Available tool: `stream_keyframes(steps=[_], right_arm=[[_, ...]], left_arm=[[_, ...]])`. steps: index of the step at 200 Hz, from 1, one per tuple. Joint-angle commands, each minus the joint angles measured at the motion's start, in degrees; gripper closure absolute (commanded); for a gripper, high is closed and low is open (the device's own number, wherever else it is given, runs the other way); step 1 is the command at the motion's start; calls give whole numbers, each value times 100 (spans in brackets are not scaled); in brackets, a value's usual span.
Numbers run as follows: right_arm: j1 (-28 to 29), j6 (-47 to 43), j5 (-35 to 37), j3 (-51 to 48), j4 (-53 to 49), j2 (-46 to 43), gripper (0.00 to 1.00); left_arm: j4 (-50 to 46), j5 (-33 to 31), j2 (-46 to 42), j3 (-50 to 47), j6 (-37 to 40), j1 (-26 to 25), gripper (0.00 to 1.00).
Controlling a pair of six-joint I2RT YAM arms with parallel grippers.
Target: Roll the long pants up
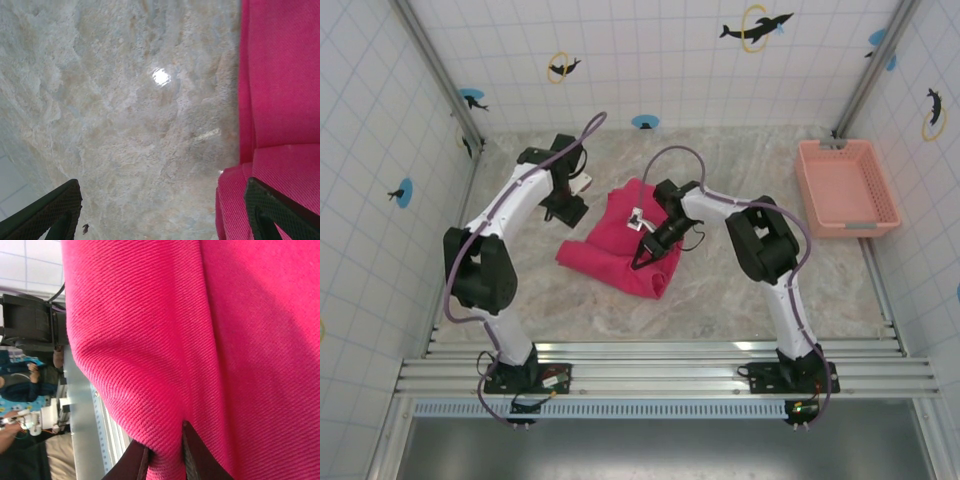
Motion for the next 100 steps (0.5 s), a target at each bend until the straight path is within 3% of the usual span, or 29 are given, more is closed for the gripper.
stream_keyframes(steps=[1, 33, 100], right_arm=[[-164, 155, 82, -308, 271, 175, 95], [-333, 252, 4, -369, 397, 423, 95], [-435, 387, 64, -317, 406, 636, 96]], left_arm=[[-478, 112, 93, 217, 46, -308, 17], [-415, 415, -208, -200, -155, -521, 32], [21, 999, -275, -883, -519, -625, 35]])
